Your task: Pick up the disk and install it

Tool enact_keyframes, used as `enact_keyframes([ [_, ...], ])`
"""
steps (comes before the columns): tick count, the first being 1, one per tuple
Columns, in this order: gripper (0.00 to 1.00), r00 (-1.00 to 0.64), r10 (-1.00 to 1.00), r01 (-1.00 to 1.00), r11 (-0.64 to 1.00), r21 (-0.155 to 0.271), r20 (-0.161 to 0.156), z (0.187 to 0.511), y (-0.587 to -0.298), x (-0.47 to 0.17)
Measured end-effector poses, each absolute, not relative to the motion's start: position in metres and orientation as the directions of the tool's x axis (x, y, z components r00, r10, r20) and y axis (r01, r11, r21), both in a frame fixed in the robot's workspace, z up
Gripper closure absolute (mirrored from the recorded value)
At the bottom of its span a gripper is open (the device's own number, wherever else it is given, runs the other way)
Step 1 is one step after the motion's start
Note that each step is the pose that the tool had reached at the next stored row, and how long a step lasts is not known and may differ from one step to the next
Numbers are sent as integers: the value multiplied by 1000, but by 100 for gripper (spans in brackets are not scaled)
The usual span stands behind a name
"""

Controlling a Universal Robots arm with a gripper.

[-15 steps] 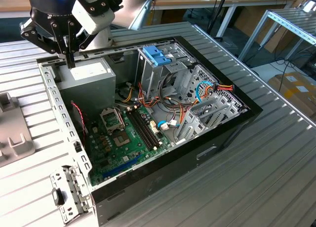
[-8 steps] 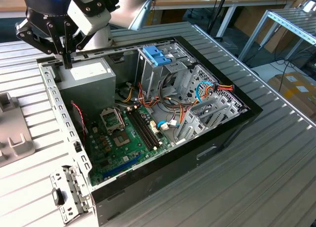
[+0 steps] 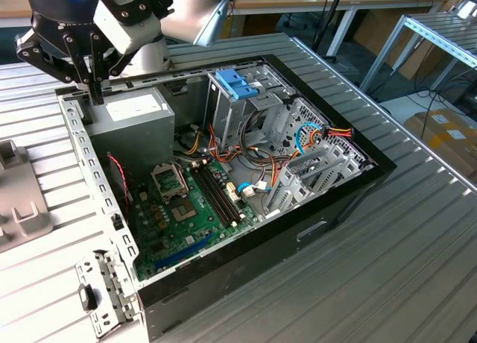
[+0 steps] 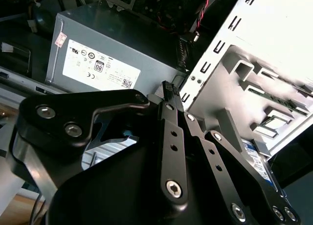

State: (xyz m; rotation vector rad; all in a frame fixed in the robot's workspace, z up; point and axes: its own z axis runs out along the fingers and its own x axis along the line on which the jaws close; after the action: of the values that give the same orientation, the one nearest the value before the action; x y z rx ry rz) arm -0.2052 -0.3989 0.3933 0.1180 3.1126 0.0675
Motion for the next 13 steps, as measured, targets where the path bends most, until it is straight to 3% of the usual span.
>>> enact_keyframes([
  [13,89,-997,76,75,996,44,-24,393,-399,-216],
])
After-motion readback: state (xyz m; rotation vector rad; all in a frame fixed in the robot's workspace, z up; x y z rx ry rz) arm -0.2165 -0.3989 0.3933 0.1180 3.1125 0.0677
